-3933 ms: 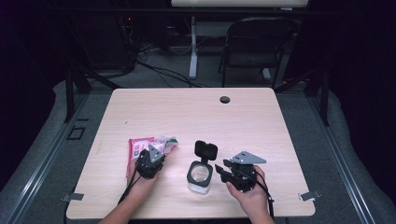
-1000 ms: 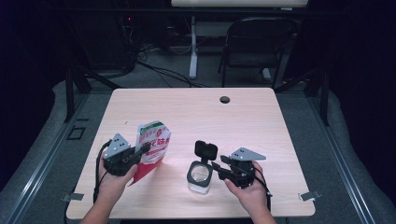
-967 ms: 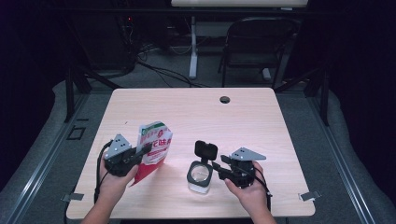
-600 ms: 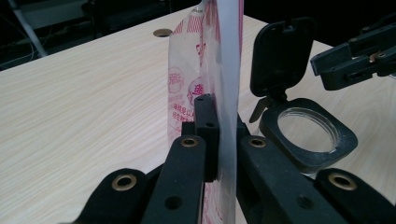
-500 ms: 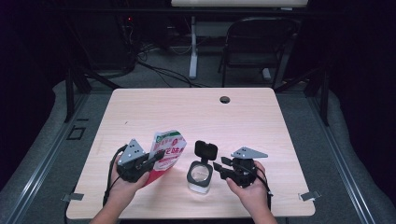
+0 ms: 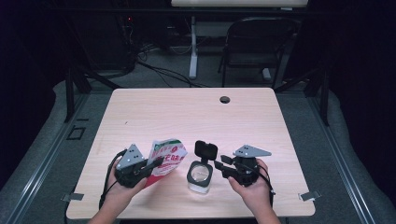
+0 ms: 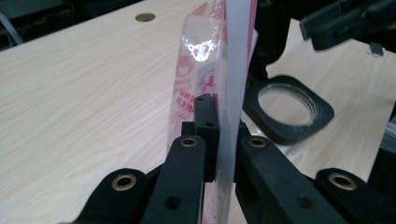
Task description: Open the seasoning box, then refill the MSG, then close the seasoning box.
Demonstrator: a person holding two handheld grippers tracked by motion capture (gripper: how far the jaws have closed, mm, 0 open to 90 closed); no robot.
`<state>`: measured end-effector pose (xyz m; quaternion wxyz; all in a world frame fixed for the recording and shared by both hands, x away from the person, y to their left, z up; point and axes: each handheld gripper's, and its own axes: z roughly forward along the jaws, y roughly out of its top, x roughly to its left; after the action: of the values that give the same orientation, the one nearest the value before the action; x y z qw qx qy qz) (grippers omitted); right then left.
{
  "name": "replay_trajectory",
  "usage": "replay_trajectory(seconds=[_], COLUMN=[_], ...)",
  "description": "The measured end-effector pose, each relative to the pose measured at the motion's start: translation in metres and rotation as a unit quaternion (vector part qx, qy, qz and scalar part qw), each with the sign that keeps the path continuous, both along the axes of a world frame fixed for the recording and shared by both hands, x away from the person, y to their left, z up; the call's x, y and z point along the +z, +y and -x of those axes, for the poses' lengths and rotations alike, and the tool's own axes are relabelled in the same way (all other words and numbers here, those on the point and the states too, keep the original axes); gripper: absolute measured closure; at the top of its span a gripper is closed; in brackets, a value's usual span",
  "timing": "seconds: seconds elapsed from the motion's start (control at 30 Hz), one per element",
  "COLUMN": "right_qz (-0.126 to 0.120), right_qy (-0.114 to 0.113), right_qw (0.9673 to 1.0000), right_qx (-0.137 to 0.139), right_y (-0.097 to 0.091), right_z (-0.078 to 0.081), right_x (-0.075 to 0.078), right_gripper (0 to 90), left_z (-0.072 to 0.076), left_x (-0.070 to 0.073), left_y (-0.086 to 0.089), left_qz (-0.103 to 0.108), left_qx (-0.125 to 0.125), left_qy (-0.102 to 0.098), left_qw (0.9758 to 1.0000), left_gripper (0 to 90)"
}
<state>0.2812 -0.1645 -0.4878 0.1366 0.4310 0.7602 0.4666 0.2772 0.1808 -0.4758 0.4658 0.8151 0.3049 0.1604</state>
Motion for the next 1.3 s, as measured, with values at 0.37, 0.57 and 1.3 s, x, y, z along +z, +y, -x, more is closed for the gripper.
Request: replay_trajectory(seconds=[0.37,0.57,1.3], right_qz=[0.019,0.032,0.01], right_qy=[-0.001,-0.01,-0.005], right_qw=[0.9986,0.9961,0.9855], right_qx=[0.049,0.082,0.169], right_y=[0.017,0.038,0.083], right_z=[0.001,-0.001,-0.005], right_x=[0.011,0.02,0.019], right_gripper=[62.4,59.7,49.6], left_z=[0.012,0.012,0.013], left_x=[-0.013,-0.02,-0.036], left_y=[0.012,0.018,0.021], left_qz=[0.003,0.007,0.014], left_qx=[-0.004,-0.004,0.001], left_qy=[0.003,0.019,0.041], left_qw=[1.0,0.9998,0.999], left_gripper=[90.0,90.0,89.3])
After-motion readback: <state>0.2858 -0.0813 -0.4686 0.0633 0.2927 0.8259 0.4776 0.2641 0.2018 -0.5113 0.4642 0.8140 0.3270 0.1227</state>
